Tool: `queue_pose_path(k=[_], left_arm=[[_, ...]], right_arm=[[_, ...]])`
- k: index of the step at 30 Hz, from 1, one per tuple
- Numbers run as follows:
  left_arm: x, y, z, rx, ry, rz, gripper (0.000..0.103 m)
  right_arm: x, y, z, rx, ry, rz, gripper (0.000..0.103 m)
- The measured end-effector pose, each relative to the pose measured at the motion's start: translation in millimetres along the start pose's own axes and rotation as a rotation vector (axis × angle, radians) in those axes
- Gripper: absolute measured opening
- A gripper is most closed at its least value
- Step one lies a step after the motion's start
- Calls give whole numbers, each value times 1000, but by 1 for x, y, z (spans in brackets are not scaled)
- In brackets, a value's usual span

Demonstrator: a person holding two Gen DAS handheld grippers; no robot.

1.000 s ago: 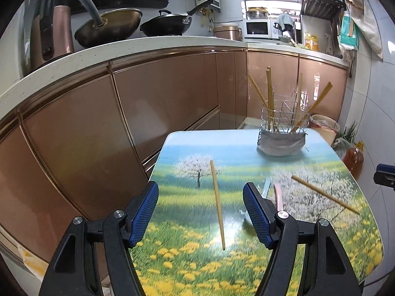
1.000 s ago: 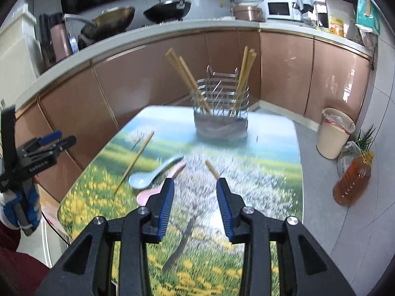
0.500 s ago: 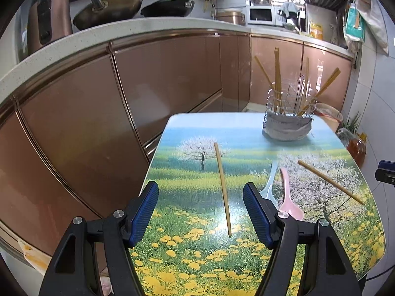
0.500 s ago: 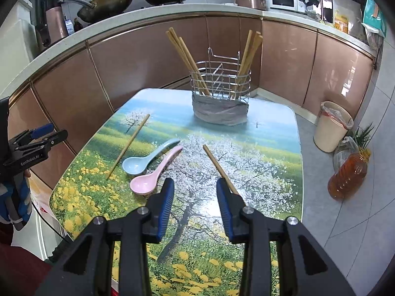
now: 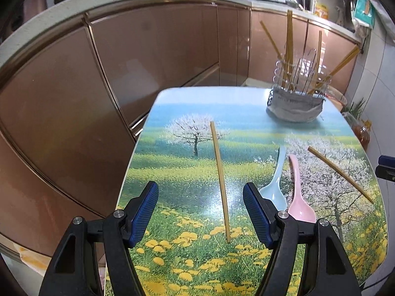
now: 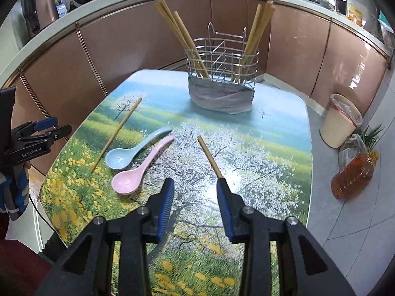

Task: Organize utensils
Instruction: 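Move both open tools back over the remaining chopsticks beside the spoons, then lower the right tool onto a chopstick and close it while the left tool grasps another chopstick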

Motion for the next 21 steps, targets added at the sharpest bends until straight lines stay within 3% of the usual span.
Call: queue_pose_path(k=[9,14,21], left_arm=[[7,-6,40,-18,-73,-22,70],[16,-13,67,-87,-131,-51,70],[28,-23,113,-167,-278,-89,67]], right_arm=[[10,0,38,16,-56,-49,34],[13,-2,58,20,-100,-90,34],[17,-7,86,44,-188,-175,34]])
Point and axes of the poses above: each gripper's, at about its wrist camera, not at the fingertips, and z roughly the way its jaws point, y to its right, x to its top, the point moved 6 cm from there along z, roughly the way its jaws point, and after that the axes turned 14 degrees about -x, right-handed, at the moved point
